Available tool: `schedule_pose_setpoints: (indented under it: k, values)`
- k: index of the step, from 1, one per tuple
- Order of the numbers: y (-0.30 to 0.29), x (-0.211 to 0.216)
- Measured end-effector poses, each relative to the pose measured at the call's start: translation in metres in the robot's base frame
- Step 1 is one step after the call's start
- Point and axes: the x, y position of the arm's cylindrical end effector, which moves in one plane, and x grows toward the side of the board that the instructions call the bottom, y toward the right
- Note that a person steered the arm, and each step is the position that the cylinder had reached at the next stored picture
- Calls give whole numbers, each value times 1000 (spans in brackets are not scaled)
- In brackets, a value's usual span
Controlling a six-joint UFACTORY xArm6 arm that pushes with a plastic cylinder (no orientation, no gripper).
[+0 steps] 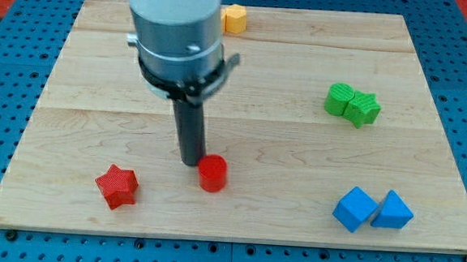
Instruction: Push the red circle towards the blue cube
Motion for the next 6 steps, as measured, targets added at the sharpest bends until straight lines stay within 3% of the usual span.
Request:
schedule_pose_setpoints:
  k: [2, 4, 6]
  values:
    - [-26, 16]
    - [69, 18]
    - [99, 30]
